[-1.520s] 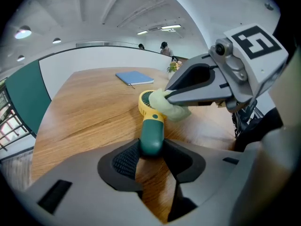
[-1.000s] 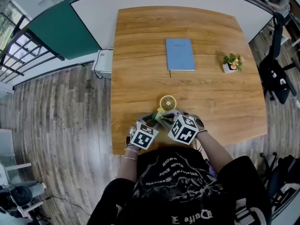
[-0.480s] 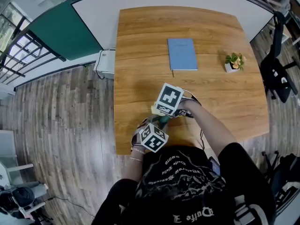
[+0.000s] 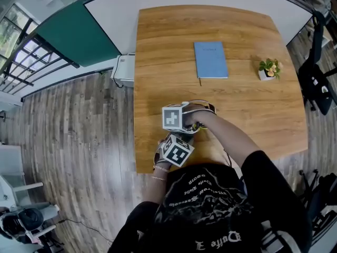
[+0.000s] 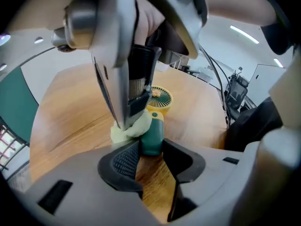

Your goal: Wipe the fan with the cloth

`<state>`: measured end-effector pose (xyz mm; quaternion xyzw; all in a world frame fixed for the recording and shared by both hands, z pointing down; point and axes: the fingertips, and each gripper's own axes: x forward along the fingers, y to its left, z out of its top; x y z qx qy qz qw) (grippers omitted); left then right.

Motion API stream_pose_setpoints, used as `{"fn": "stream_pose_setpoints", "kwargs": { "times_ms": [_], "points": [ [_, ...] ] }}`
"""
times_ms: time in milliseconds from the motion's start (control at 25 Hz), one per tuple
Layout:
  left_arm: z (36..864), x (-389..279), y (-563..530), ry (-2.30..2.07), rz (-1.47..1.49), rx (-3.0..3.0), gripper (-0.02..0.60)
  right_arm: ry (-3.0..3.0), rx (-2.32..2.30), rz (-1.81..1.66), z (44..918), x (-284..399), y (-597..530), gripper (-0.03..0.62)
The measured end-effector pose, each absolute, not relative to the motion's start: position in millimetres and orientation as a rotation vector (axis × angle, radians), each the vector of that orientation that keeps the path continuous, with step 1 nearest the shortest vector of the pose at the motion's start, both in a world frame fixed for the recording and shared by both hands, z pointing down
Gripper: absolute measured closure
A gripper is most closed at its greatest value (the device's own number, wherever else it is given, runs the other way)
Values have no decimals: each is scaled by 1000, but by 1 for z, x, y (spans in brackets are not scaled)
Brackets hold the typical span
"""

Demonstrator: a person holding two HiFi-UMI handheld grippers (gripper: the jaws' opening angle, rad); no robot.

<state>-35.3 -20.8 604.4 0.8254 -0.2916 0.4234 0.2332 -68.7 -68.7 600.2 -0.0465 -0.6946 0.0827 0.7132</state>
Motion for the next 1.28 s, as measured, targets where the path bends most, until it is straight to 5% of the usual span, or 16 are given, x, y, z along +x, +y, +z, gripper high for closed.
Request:
{"fn": "stream_pose_setpoints", "kwargs": {
  "times_ms": [1280],
  "points": [
    [604,-38,-23,-850,1133,2231,407,-1744,239,716,601,21,-152,563]
  ]
}}
